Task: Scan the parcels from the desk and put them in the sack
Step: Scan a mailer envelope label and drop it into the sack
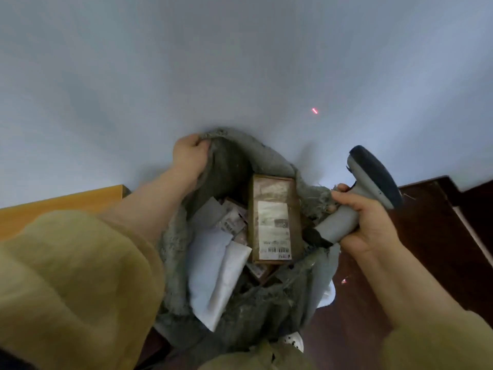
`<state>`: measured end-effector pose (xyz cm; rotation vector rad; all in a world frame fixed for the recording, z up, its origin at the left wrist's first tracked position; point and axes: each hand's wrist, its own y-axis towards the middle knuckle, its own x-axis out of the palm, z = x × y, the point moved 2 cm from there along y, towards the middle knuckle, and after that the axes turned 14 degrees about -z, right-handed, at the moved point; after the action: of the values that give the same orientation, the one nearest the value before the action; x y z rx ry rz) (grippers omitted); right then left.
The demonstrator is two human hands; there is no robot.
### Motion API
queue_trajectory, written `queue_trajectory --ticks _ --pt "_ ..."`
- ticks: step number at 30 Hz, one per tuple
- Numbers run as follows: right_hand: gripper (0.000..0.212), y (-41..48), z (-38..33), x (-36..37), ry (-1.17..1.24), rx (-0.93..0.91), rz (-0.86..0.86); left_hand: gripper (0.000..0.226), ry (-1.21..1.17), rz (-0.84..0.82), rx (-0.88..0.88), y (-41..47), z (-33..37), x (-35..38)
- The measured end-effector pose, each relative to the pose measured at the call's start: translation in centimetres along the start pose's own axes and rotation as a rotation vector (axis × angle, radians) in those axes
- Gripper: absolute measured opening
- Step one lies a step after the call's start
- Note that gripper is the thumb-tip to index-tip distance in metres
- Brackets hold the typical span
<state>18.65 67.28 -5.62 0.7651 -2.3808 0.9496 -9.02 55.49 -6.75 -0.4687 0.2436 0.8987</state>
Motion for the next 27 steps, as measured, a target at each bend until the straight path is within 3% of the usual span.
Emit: queue_trajectory --ticks 5,10,15,17,21,25,27 --pt "0.021 -1.0 -2.4 2.9 0.046 -0.098 -0.198 0.020 -0.037 0.073 0.099 -0.9 2.9 0.3" --pt "0.021 -0.6 -0.9 -0.3 -0.062 0.057 0.053 0.027 -0.063 0.055 0.060 -1.2 1.4 0.7" --pt "0.023 -1.1 -3.5 2.4 -0.037 -0.113 -0.191 0.032 -0.013 0.129 0.162 -0.1 4.4 -0.3" --pt "0.021 -0.9 -2.8 2.6 -0.084 -0.040 -0.206 0.031 0.041 0.099 0.163 -0.8 4.4 -0.1" --pt "0.022 -1.4 0.2 0.8 -0.157 0.128 -0.062 0.018 0.020 -0.049 0.027 -4.0 1.0 0.6" --pt "0.023 -1.8 2.8 0.5 -0.228 0.227 -0.066 0.072 0.003 0.045 -0.108 -7.5 -3.9 -1.3" --pt "0.022 -1.8 3.6 0.7 -0.268 0.239 -0.056 0.080 0.110 0.117 -0.248 -9.9 -6.9 -2.3"
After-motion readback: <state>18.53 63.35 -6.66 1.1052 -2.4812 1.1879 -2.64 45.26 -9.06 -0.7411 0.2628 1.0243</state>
